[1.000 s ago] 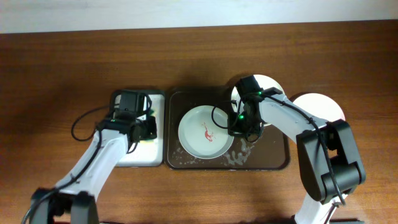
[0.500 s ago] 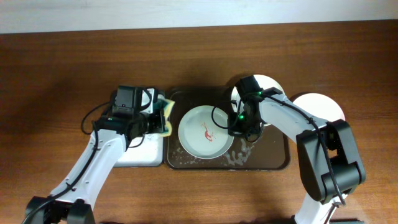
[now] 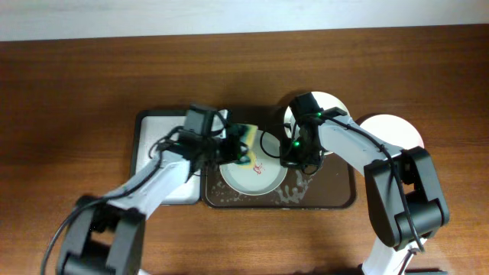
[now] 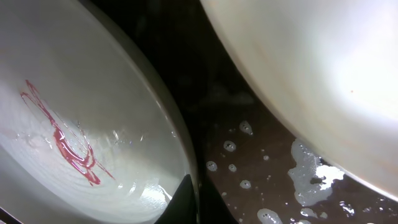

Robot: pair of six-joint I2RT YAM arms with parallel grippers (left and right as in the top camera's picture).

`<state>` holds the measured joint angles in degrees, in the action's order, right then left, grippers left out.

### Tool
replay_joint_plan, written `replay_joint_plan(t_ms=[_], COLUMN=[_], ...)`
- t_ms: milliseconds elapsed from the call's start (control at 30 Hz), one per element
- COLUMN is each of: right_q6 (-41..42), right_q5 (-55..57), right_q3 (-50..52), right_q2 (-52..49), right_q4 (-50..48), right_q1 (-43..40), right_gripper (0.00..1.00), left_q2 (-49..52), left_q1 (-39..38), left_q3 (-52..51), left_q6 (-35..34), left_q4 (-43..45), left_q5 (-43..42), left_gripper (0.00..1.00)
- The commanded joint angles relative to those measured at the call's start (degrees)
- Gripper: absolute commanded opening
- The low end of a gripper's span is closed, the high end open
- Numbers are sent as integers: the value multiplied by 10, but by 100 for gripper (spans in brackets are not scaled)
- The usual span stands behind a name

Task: Clean dirty plates on tray and stack at the side
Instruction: 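Scrub the held plate with the sponge in the left gripper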

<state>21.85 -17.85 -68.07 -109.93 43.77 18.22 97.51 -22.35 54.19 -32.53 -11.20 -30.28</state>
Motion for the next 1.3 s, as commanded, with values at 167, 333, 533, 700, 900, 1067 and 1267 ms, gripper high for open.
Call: replay_joint_plan(t_ms=[167, 333, 533, 700, 900, 1067, 1267], right_q6=[-6, -6, -6, -6, -6, -6, -6], right_q5=[20, 20, 20, 20, 20, 20, 20], right_q3=[5, 5, 5, 5, 5, 5, 5], right_q2=[2, 2, 2, 2, 2, 2, 2], right_q4=[4, 4, 4, 4, 5, 9, 9], right_q1=[5, 5, 5, 5, 5, 5, 5], right_gripper=[4, 4, 4, 4, 4, 4, 4], left_q2=[81, 110, 120, 120, 120, 114, 90], left_q1=[-43, -65, -87, -92, -88, -86, -87], left_q3=[9, 9, 9, 9, 9, 21, 45], left_q6=[-118, -118, -90, -45, 5, 14, 28], left_q4=[59, 63, 60, 36, -5, -78, -149], left_q5=[-64, -43, 86, 207, 295, 287, 164], left_gripper=[0, 0, 0, 0, 0, 0, 0])
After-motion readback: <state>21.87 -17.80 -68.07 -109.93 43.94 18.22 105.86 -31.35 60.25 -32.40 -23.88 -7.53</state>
